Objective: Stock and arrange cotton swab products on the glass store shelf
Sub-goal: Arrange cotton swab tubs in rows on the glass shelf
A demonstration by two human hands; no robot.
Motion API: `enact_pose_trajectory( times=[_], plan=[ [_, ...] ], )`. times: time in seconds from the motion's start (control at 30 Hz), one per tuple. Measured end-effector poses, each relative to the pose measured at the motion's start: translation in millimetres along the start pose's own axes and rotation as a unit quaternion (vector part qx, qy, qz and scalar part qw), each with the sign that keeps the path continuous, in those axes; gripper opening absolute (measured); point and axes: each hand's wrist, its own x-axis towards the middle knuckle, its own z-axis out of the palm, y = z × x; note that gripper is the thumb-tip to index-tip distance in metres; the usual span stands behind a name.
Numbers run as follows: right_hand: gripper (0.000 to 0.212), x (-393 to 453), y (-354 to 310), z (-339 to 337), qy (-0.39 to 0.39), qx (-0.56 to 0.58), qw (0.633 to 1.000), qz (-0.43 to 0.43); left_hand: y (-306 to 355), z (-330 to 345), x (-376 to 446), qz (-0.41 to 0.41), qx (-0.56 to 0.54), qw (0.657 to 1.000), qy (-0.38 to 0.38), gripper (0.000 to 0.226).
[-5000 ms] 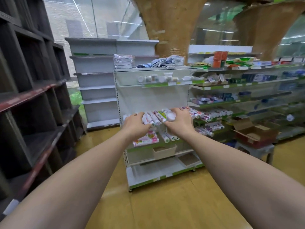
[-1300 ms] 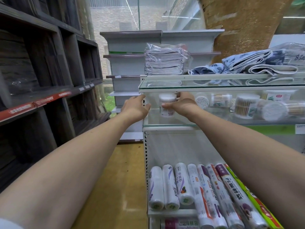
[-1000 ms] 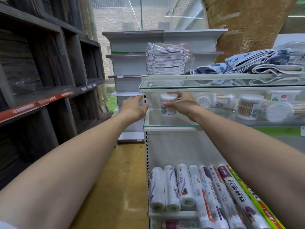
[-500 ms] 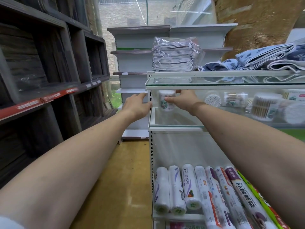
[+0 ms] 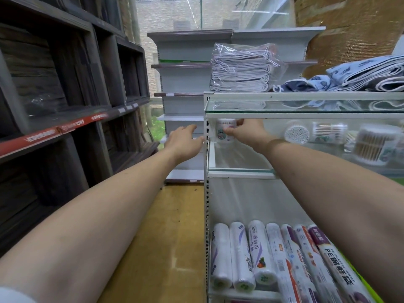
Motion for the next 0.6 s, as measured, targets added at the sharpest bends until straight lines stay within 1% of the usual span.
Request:
enact_pose_trajectory(
  times=[0.13, 0.33, 0.4, 0.43, 0.5, 0.6],
  plan=[
    [0.035, -1, -2, 4, -0.004, -0.01, 1.0, 0.013, -1, 0, 4, 0.008, -0.008, 1.0, -0.009, 0.065],
    [0.031, -4, -6, 4, -0.001, 0.009, 1.0, 0.03, 6, -2, 2, 0.018, -0.021, 1.0, -0.012, 0.063],
    [0.038, -8, -7, 1, 0.012, 0.018, 0.999, 0.033, 7, -4, 2, 0.02, -0.019, 1.0, -0.011, 0.063],
    [0.041, -9, -6, -2, 0.021, 0.01, 0.999, 0.03, 8, -4, 2, 0.022, -0.022, 0.999, -0.009, 0.063],
    [0.035, -16, -6, -11, 0.031, -0.022, 0.999, 0.033, 14, -6, -1, 0.032, -0.035, 0.999, -0.004, 0.063],
    [0.047, -31, -6, -28, 0.048, -0.063, 0.996, 0.041, 24, -6, -6, 0.048, -0.045, 0.998, 0.001, 0.063]
  ],
)
